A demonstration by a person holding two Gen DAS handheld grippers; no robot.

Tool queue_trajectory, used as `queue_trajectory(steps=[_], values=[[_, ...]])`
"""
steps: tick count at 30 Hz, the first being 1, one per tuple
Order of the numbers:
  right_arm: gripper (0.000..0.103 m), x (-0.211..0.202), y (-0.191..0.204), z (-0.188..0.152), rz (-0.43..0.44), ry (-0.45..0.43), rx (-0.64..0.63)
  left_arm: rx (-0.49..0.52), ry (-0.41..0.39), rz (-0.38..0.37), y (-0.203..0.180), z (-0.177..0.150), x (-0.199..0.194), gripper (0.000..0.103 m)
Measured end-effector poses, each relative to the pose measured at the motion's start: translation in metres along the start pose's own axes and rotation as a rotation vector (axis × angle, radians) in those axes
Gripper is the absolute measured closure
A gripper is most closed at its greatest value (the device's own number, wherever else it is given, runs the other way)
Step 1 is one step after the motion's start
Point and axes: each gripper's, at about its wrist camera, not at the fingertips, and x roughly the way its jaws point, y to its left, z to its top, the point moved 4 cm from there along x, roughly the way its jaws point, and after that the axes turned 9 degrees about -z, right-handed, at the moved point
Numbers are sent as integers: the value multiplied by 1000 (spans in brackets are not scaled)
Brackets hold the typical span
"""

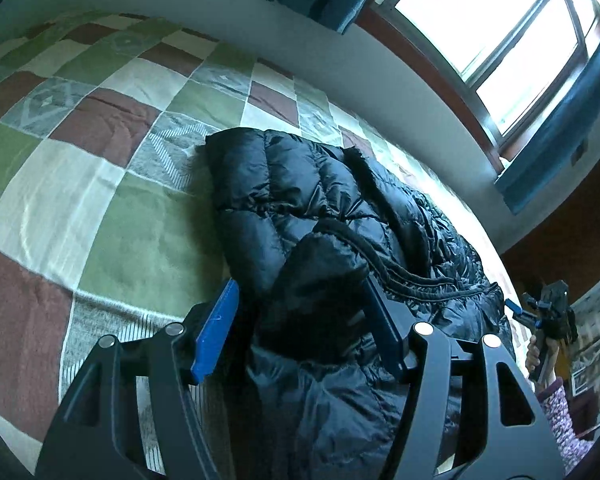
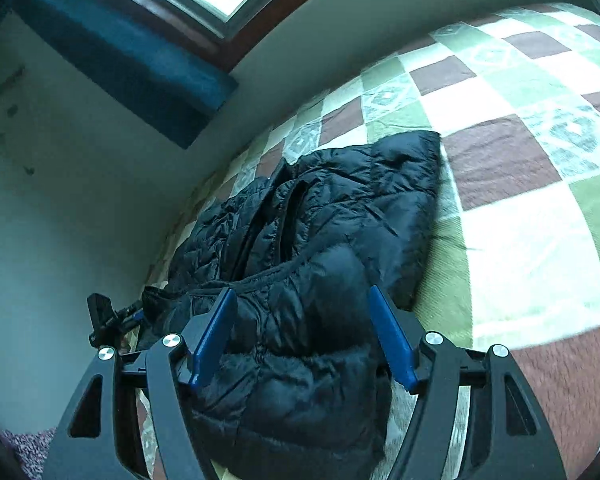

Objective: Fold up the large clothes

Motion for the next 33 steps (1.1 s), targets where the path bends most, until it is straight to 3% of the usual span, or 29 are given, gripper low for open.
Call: queue_trajectory(steps=[10, 16, 21, 23, 25, 27, 32, 33], values=[[35, 27, 7, 3, 17, 81, -57, 86, 50, -27, -6, 6, 18, 41], [37, 32, 13, -2, 1, 90, -96, 170, 89, -25, -21, 4, 27, 64], [49, 38, 17, -5, -39, 105, -130, 198, 105, -12, -27, 4, 32, 77], [60, 40, 17, -6, -68, 112, -136, 209, 116, -6, -29, 3, 34, 87], [77, 42, 17, -7, -94, 111, -137, 224, 121, 9, -32, 1, 35, 92], [87, 40, 15, -8, -116, 103, -134, 245, 119, 31, -35, 0, 34, 95], [87, 31, 14, -2, -99, 55, -137, 263, 122, 50, -35, -1, 34, 96], [83, 28, 11, 1, -81, 42, -111, 257, 124, 51, -34, -1, 35, 96]])
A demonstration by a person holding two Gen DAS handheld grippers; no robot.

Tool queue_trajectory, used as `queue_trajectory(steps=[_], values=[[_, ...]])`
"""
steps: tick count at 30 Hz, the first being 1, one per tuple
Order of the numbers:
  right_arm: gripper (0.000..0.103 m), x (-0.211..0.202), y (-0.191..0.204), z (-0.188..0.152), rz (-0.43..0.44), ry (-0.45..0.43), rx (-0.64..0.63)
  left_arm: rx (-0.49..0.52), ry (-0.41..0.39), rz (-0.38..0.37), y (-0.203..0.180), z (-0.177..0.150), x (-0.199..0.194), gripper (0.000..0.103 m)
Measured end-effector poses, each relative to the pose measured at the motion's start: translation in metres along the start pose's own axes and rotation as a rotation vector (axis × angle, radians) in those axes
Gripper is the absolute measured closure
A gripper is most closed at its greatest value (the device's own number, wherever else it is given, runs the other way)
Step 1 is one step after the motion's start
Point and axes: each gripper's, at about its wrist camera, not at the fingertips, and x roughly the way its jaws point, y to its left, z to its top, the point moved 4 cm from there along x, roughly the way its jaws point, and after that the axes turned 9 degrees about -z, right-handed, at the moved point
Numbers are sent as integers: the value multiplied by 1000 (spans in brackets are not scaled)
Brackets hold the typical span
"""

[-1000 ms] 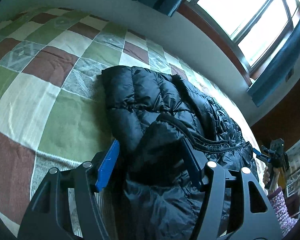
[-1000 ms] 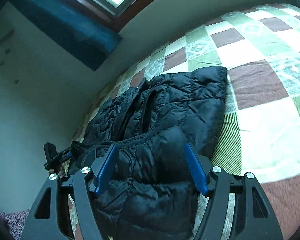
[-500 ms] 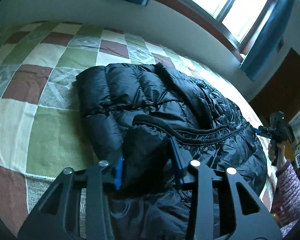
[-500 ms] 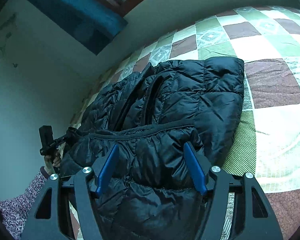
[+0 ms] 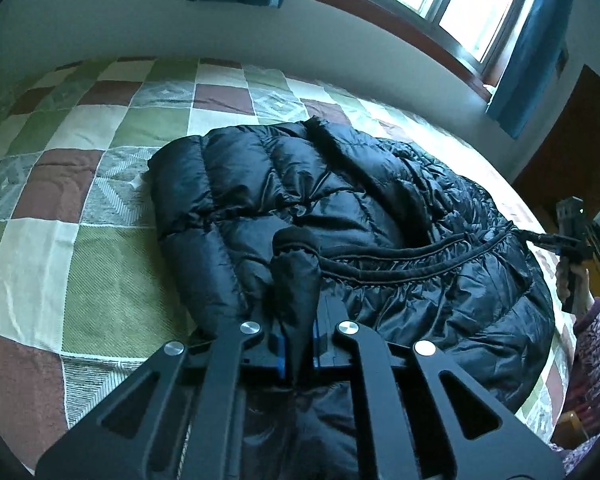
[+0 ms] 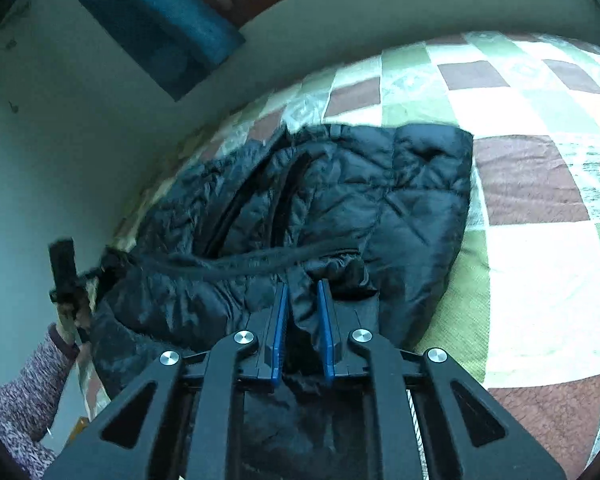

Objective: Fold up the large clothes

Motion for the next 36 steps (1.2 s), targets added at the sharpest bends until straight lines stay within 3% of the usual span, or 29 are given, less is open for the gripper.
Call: queue_trajectory(steps=[3, 10, 11, 13, 14, 16, 21, 26, 32, 36], values=[[42, -2, -8, 6, -24, -33, 42, -22, 5, 1, 4, -1, 2, 96], [41, 24, -18, 3, -39, 46, 83, -59, 32, 27, 9, -7, 12, 95], [43, 26, -17, 1, -38, 52, 77, -60, 34, 28, 9, -7, 12, 95], [76, 30, -9, -4, -36, 75, 36, -50, 28, 31, 6, -8, 11, 96], [85, 30, -6, -6, -34, 81, 28, -44, 22, 30, 5, -8, 9, 98], [94, 21, 2, -7, -42, 49, -2, -31, -9, 17, -1, -6, -1, 99], [97, -21, 20, 14, -20, -81, -28, -15, -133, -6, -15, 16, -42, 100], [97, -44, 35, 56, -11, -194, -43, 5, -256, 0, -27, 66, -68, 100], [97, -10, 18, 120, -40, -208, 27, -1, -291, 95, -17, 139, -30, 100], [97, 34, -3, 143, -88, -162, 75, -21, -252, 154, 5, 165, 13, 100]])
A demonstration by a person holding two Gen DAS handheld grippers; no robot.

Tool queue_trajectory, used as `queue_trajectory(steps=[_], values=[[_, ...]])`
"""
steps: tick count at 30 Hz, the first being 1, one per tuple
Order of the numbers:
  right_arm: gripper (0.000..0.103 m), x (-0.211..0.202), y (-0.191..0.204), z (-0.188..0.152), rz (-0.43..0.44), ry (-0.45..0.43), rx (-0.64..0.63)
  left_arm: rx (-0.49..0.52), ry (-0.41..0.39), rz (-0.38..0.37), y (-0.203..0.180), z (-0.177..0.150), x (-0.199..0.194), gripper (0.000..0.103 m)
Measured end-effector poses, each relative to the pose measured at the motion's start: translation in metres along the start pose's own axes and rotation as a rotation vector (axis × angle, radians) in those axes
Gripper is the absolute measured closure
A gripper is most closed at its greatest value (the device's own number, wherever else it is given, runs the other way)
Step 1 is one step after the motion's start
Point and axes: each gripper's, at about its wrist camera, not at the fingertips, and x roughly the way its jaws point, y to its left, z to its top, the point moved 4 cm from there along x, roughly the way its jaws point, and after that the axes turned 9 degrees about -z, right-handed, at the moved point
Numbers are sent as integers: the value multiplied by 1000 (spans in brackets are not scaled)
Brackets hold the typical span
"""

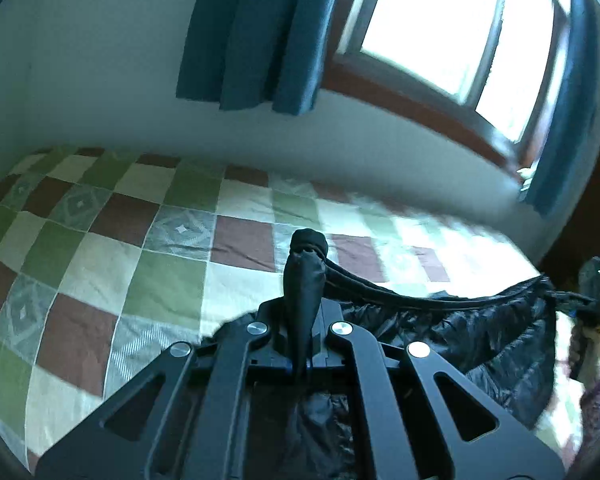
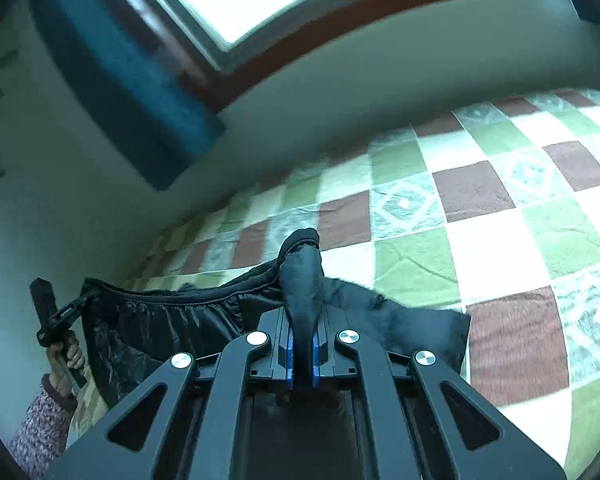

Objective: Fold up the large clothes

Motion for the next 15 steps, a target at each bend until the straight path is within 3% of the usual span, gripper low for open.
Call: queue_trajectory(steps=[7, 15], values=[[98, 70, -35, -12, -70, 123, 54, -64, 129, 101, 41, -26, 77, 100], [98, 102, -60, -31, -70, 187, 118, -110, 202, 124, 64, -53, 110, 100]])
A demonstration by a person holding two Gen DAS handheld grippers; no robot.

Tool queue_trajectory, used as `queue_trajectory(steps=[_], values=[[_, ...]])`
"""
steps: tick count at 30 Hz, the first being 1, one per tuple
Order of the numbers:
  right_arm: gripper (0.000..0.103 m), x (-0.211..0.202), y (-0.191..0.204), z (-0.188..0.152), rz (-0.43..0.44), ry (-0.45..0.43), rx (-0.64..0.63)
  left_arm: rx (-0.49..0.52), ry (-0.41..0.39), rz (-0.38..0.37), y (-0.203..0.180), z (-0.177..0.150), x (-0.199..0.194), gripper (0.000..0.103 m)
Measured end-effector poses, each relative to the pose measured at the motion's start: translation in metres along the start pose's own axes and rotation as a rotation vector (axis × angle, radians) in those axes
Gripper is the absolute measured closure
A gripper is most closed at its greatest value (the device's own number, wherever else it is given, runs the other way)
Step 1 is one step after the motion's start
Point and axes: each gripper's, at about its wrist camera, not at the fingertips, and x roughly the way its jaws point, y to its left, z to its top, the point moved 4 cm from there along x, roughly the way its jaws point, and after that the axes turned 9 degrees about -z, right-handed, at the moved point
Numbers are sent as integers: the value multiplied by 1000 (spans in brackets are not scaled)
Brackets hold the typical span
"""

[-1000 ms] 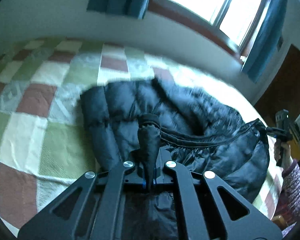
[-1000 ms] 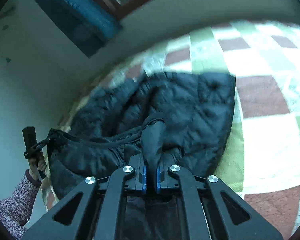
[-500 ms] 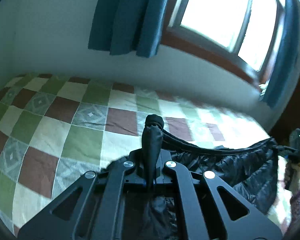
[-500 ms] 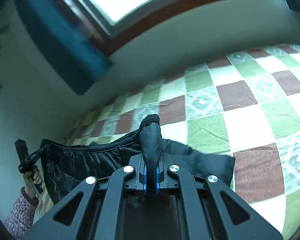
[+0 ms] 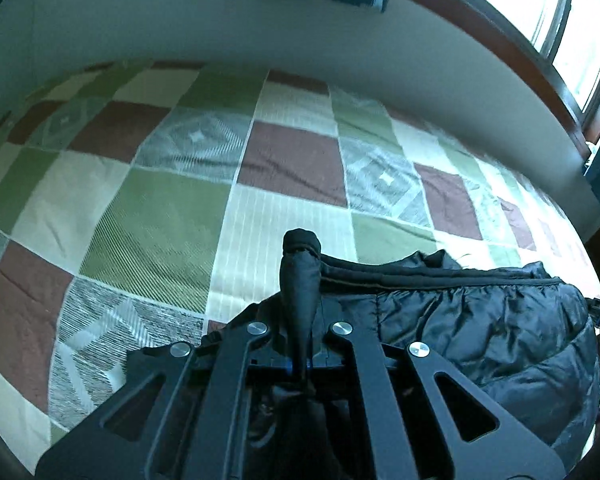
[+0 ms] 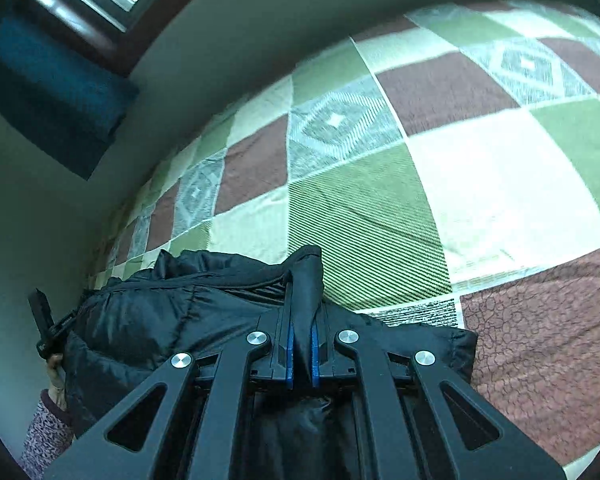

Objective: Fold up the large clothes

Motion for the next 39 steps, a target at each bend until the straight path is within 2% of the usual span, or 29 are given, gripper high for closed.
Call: queue_trajectory(steps=[6, 8, 9, 10, 11, 12, 13, 14, 16, 20, 25, 28, 32, 34, 36, 39], values=[[98, 5, -3, 0, 14, 10, 34, -27, 34, -19, 8, -6, 15, 99], [94, 0, -1, 0, 22, 5, 41, -32, 29, -38, 7, -3, 11, 98], [89, -3, -2, 0, 22, 2, 49, -43, 21, -50, 6, -2, 4, 96], [77, -9, -3, -2, 30, -2, 61, -52, 8, -54, 6, -2, -3, 87], [69, -17, -2, -4, 42, -12, 72, -60, -5, -58, 6, -2, -10, 72], [49, -25, -1, -5, 47, -28, 79, -72, -30, -63, 6, -3, -22, 63], [35, -36, -1, -8, 45, -50, 87, -80, -53, -66, 6, -5, -33, 48], [34, -46, -1, -12, 53, -66, 93, -89, -75, -74, 6, -7, -44, 42], [33, -67, 0, -23, 90, -77, 109, -121, -109, -108, 7, -17, -72, 38], [31, -105, -1, -57, 104, -94, 126, -198, -151, -159, 12, -45, -118, 29], [29, -147, -12, -122, 113, -103, 191, -243, -186, -159, 13, -108, -170, 24], [29, -157, -20, -157, 111, -80, 252, -298, -187, -161, 16, -149, -189, 23], [29, -162, -20, -191, 179, -49, 328, -413, -144, -244, 15, -197, -196, 23], [28, -157, -16, -203, 210, -22, 356, -456, -118, -289, 12, -210, -191, 23], [28, -146, -8, -206, 217, 4, 356, -503, -95, -354, 9, -217, -183, 23], [28, -132, -2, -208, 219, 15, 378, -558, -79, -391, 6, -217, -167, 23]])
